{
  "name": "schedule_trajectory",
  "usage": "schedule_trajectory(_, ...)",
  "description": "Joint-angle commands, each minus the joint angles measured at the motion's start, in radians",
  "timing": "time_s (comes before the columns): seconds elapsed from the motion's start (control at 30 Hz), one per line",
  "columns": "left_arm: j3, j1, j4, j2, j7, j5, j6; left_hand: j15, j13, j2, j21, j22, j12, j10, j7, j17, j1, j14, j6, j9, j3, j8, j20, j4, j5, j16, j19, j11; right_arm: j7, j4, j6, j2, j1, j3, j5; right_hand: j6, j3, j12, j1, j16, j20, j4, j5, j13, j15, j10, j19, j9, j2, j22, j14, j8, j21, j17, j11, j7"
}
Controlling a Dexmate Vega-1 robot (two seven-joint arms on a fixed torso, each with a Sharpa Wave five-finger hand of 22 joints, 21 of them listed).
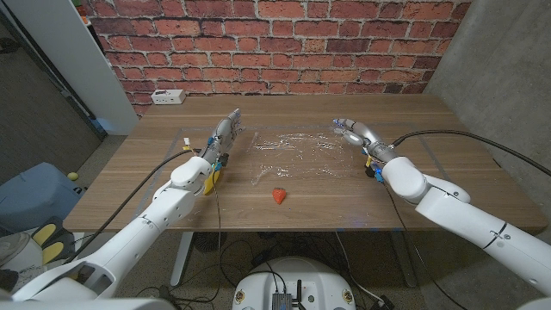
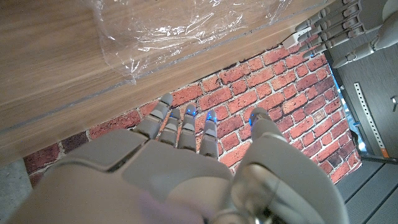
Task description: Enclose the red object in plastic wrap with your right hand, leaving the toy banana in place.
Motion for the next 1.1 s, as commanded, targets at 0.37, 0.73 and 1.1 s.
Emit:
schedule_trajectory(0.37,-0.002,0.056,-0.078,0.029,0.018,0.005,0.011,0.003,0.003,0.003,-0.006,0.003,-0.001,-0.036,0.003,0.002,0.003,-0.038,-0.013,0.004,0.001,0.001,0.007,-0.006,0.006,-0.003,-0.07,0.005,0.075,-0.239,-0.201,-0.1,-0.059,-0.03,-0.177,0.007,0.003,0.001,0.011,0.011,0.023,0.003,0.002,0.003,-0.01,0.017,0.042,0.002,-0.004,0.004,0.033,-0.007,0.016,0.004,0.0,-0.004)
schedule_trajectory(0.73,0.004,0.061,-0.068,0.025,-0.006,-0.001,-0.003,0.004,0.003,0.004,-0.01,0.003,-0.001,-0.037,-0.007,0.002,0.003,-0.039,-0.013,0.004,0.001,0.002,0.02,-0.008,0.006,-0.003,-0.071,0.006,0.11,-0.326,-0.273,-0.111,-0.063,-0.081,-0.271,0.011,0.003,-0.006,0.02,0.016,0.005,-0.002,0.004,0.004,-0.023,0.018,0.055,0.003,-0.01,0.004,0.059,-0.011,0.018,0.004,-0.007,-0.007)
schedule_trajectory(1.1,0.005,0.07,-0.066,0.027,-0.023,-0.005,-0.016,0.002,0.003,0.003,-0.012,0.003,-0.001,-0.039,-0.009,0.002,0.003,-0.039,-0.014,0.004,0.001,0.002,0.026,-0.008,0.005,-0.003,-0.072,0.006,0.192,-0.353,-0.279,-0.1,-0.022,-0.147,-0.355,0.016,0.008,-0.007,0.032,0.019,0.01,-0.007,0.005,0.004,-0.035,0.028,0.066,0.003,-0.006,0.004,0.078,-0.012,0.019,0.003,-0.01,-0.01)
